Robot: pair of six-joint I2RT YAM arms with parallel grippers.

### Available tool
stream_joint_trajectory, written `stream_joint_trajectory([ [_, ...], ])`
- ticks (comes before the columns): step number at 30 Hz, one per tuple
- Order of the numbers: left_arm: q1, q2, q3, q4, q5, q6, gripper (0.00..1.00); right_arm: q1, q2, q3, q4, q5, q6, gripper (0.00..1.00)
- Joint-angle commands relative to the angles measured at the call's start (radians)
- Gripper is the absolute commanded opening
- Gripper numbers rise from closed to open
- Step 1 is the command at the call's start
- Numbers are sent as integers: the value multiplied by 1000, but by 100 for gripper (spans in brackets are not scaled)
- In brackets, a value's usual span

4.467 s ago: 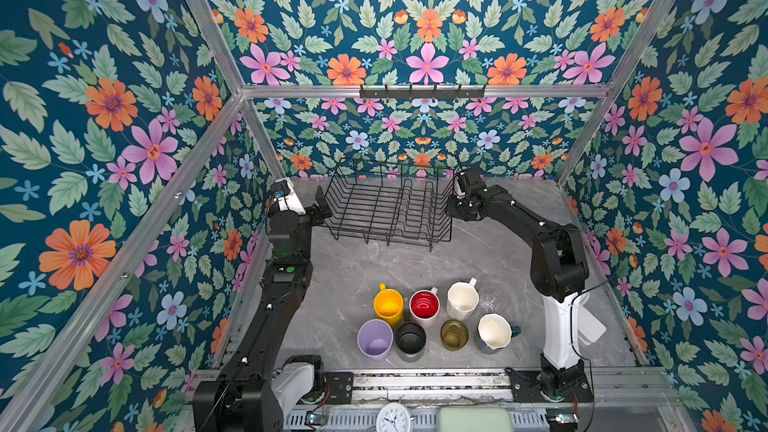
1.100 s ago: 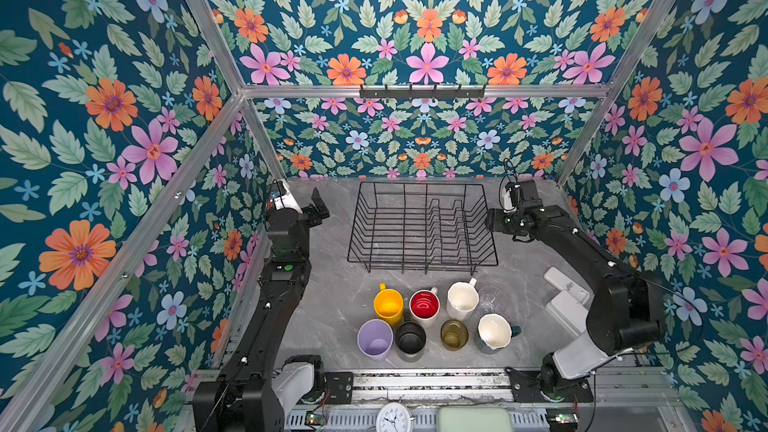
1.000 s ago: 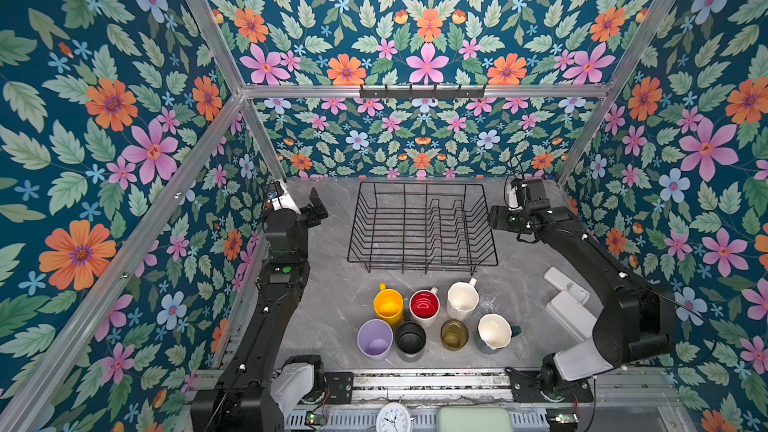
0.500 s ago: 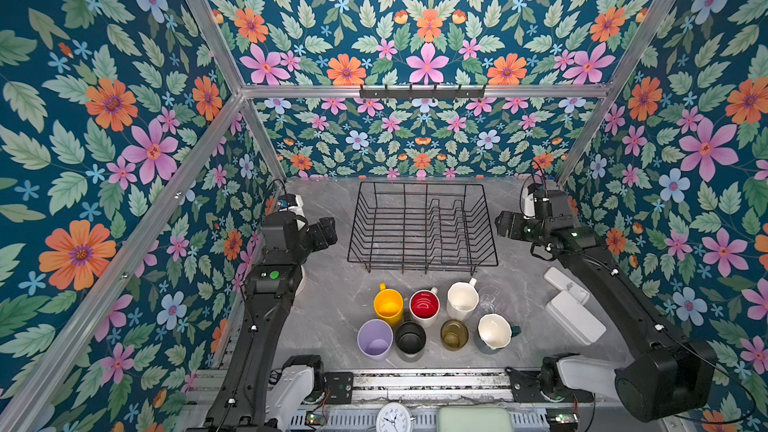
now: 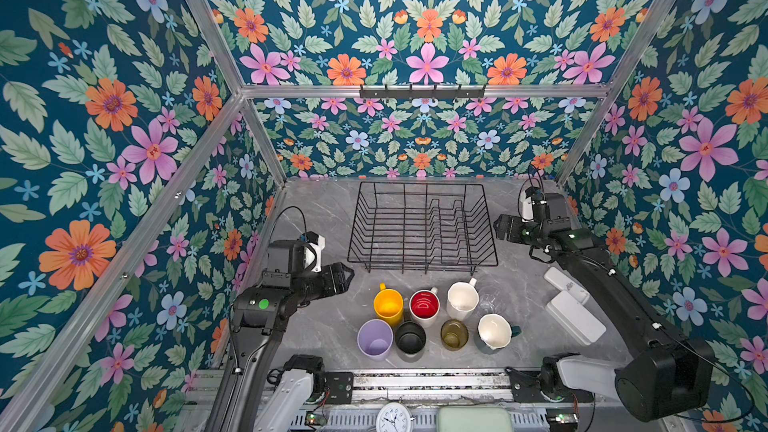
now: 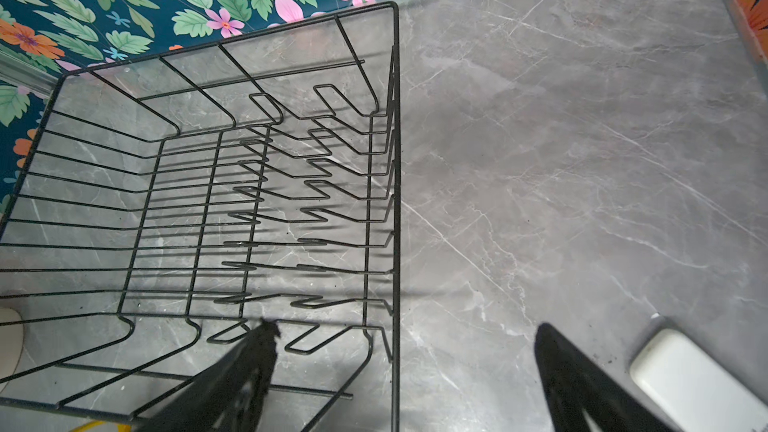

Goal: Load the cups into the dish rack
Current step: 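Lower the left gripper onto the lilac mug nearest the robot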

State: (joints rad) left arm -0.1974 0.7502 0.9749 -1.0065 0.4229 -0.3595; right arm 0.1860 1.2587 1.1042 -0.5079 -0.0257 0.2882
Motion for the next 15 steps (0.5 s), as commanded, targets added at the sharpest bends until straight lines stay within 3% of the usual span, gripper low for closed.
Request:
stream_joint_trajectory([
  [1, -54, -31, -8, -104, 25, 2, 72, 0, 8, 3, 23, -22, -3, 96],
  [6, -138, -70, -30, -133, 45, -2, 68, 0, 18, 5, 22, -39, -4, 96],
  [15, -161, -79, -76, -213, 99, 74, 65, 12, 21, 0, 7, -38, -1, 96],
])
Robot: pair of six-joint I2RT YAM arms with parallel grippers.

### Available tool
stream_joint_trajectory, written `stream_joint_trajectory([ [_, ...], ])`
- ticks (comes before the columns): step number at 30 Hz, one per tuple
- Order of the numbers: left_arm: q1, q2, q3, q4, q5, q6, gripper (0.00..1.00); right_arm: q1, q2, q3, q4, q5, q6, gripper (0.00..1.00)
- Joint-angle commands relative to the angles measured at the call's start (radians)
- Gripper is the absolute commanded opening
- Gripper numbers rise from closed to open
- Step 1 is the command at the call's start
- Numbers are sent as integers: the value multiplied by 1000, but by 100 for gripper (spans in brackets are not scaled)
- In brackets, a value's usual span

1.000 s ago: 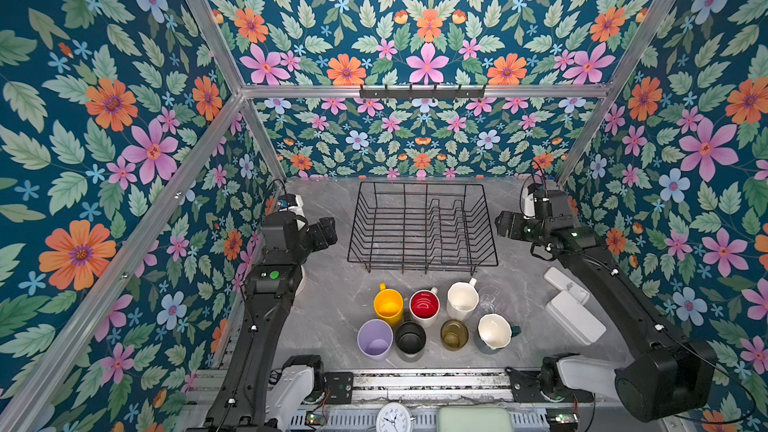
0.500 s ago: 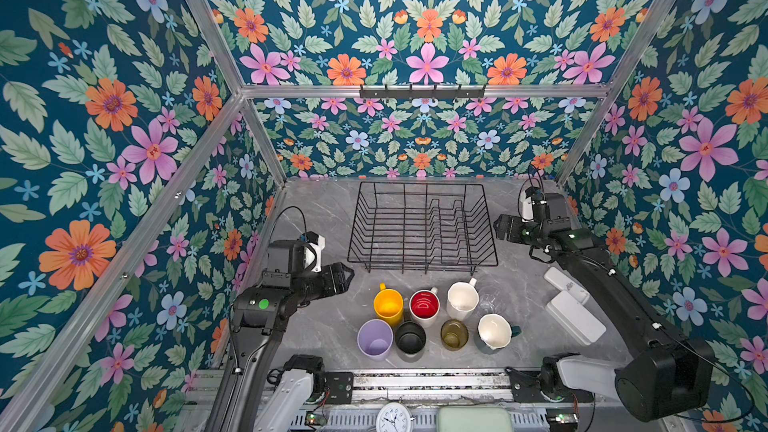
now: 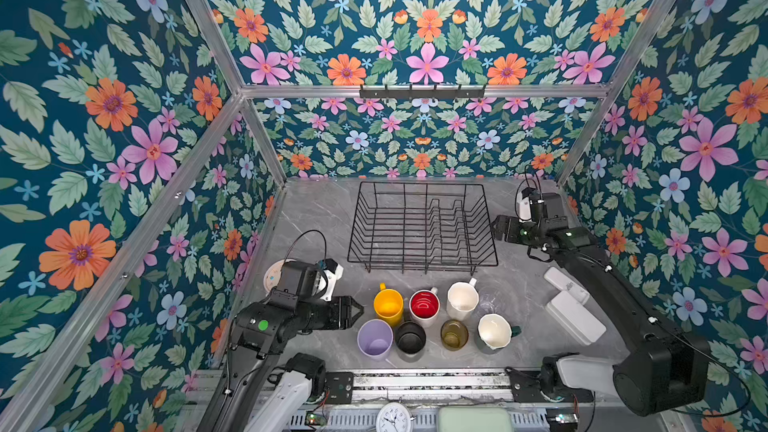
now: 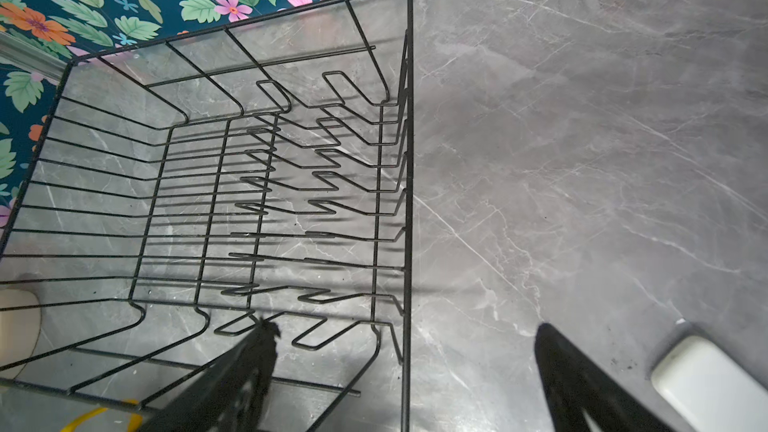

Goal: Load the cups into the dish rack
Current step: 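Lower the left gripper onto the lilac mug nearest the robot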

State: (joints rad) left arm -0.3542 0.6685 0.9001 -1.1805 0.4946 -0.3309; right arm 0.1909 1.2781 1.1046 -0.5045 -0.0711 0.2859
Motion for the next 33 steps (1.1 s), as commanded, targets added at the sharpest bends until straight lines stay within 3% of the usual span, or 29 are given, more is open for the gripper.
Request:
stream_joint_trajectory([
  [1, -7, 6, -2, -48, 23, 54, 64, 7, 2, 0, 2, 11, 2, 96],
  [8, -41, 28, -19, -44, 36, 56, 61, 21, -3, -25, 12, 29, 28, 96],
  [26, -265, 94, -87, 56, -143, -86, 59, 47, 6, -35, 21, 54, 38, 96],
  [33, -395, 141, -101, 95, -238, -161, 57, 48, 18, -41, 27, 57, 30, 96],
])
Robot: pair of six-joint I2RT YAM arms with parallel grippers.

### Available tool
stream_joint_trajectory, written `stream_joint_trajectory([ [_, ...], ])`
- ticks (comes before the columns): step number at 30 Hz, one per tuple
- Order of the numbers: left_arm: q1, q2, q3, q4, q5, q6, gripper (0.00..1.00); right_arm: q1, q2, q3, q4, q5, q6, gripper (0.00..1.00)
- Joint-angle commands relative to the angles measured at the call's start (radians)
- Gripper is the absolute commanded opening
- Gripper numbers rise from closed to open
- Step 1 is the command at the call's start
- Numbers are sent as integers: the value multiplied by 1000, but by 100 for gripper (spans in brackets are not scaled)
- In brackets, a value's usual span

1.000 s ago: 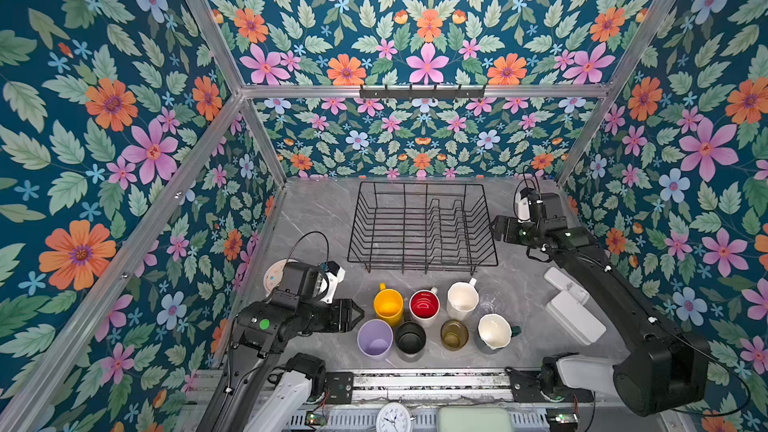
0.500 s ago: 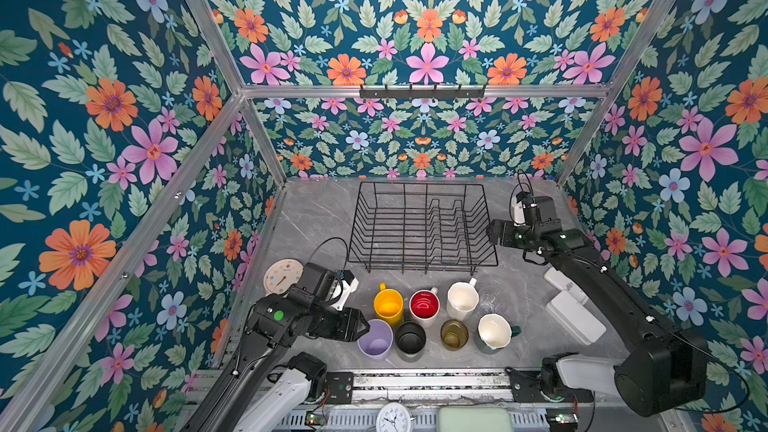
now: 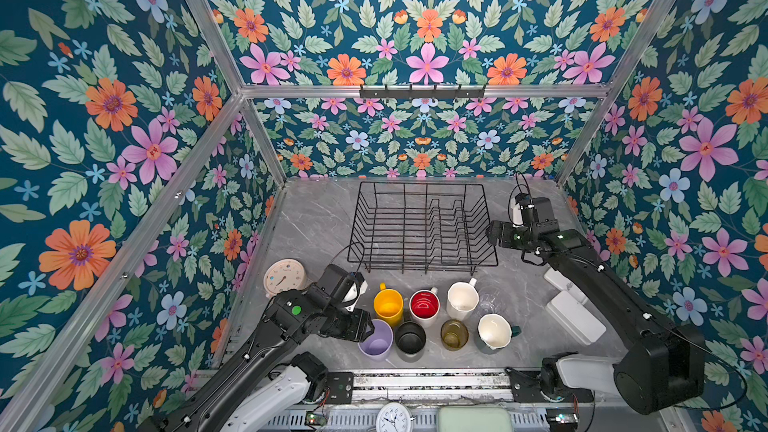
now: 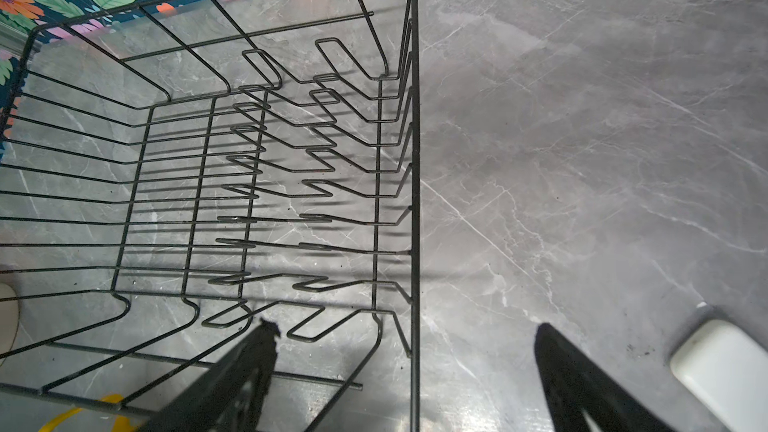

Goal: Load the cups into the dish rack
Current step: 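Lower the left gripper onto the lilac mug nearest the robot, then close the left gripper on the lilac mug and lift it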

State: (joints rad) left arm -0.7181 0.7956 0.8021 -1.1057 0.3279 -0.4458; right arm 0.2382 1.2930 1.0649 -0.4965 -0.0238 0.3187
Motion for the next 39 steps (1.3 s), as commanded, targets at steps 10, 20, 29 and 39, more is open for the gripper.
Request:
stream_joint_trajectory([
  [10, -114, 60, -7, 6, -194, -110, 49, 1, 15, -20, 47, -3, -2, 96],
  [20, -115, 77, -23, 33, -189, -117, 35, 1, 22, -25, 55, -1, -9, 96],
  [29, -118, 79, 5, -9, -188, -107, 21, 1, 21, -44, 69, 2, -6, 97],
  [39, -119, 65, 15, -37, -173, -90, 0, 1, 17, -45, 75, -6, -1, 97],
])
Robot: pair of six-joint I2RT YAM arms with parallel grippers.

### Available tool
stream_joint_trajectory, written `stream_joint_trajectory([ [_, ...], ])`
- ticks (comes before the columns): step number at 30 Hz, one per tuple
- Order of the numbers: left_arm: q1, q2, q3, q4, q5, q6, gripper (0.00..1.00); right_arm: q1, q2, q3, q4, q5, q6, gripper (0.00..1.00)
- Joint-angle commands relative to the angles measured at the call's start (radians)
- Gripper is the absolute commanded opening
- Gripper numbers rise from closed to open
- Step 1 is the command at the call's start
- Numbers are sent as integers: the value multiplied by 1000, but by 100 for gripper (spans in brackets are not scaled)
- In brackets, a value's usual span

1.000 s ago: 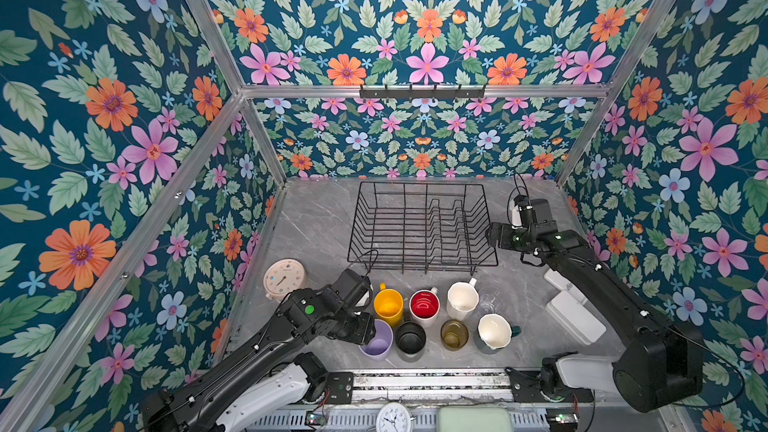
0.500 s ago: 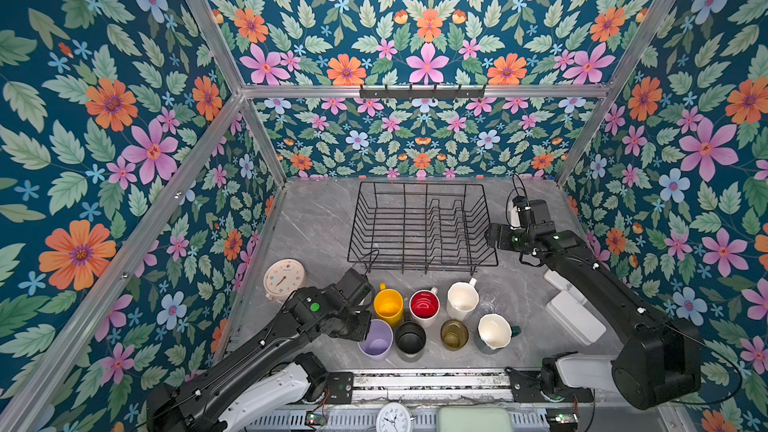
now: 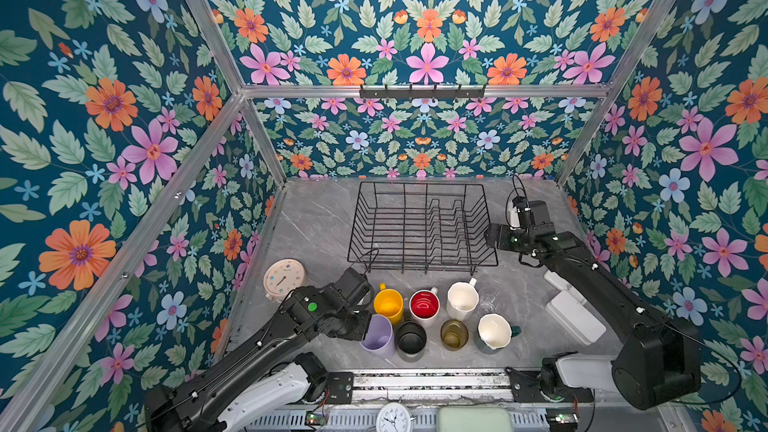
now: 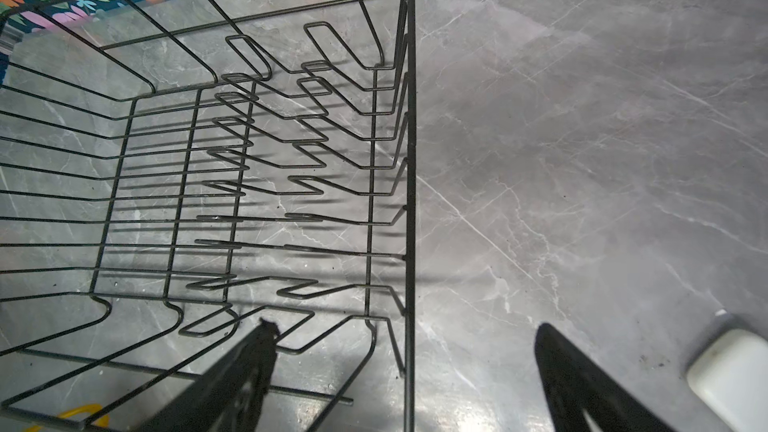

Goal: Load the cups into the dish rack
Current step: 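Close the left gripper on the lilac mug and lift it, then carry the lilac mug over the rack toward the right gripper while the right gripper approaches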

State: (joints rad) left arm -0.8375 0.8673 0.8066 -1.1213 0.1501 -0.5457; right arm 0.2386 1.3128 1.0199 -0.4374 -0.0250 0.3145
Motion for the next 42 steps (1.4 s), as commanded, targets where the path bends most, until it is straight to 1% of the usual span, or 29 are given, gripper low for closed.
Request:
stream_joint_trajectory([
  [1, 0, -8, 14, -29, 3, 12, 0, 1, -3, 1, 14, -5, 3, 97],
  [7, 0, -17, 47, -61, 0, 16, 0, 1, -7, 0, 13, -7, 8, 97],
  [11, 0, -17, 113, -121, -46, 33, 0, 1, -10, 5, 10, -10, 8, 97],
  [16, 0, -3, 254, -218, -172, 43, 0, 1, -17, 19, -3, -12, 5, 97],
  [21, 0, 22, 431, -258, -263, 63, 0, 1, -33, 32, -24, -13, -9, 97],
  [26, 0, 51, 568, -277, -303, 101, 0, 1, -70, 45, -47, -28, -12, 97],
  [30, 0, 63, 645, -302, -325, 116, 0, 1, -106, 37, -52, -44, -6, 97],
  [32, 0, 63, 665, -283, -326, 118, 0, 1, -120, 32, -48, -67, 1, 97],
  [35, 0, 46, 668, -197, -322, 129, 0, 1, -139, 24, -34, -110, 9, 97],
  [39, 0, 26, 633, -15, -342, 156, 0, 1, -148, 13, 3, -200, 20, 97],
  [41, -1, 13, 592, 96, -353, 148, 0, 1, -153, 10, 24, -258, 30, 97],
  [42, 0, 0, 556, 163, -341, 143, 0, 1, -160, 5, 44, -292, 40, 97],
])
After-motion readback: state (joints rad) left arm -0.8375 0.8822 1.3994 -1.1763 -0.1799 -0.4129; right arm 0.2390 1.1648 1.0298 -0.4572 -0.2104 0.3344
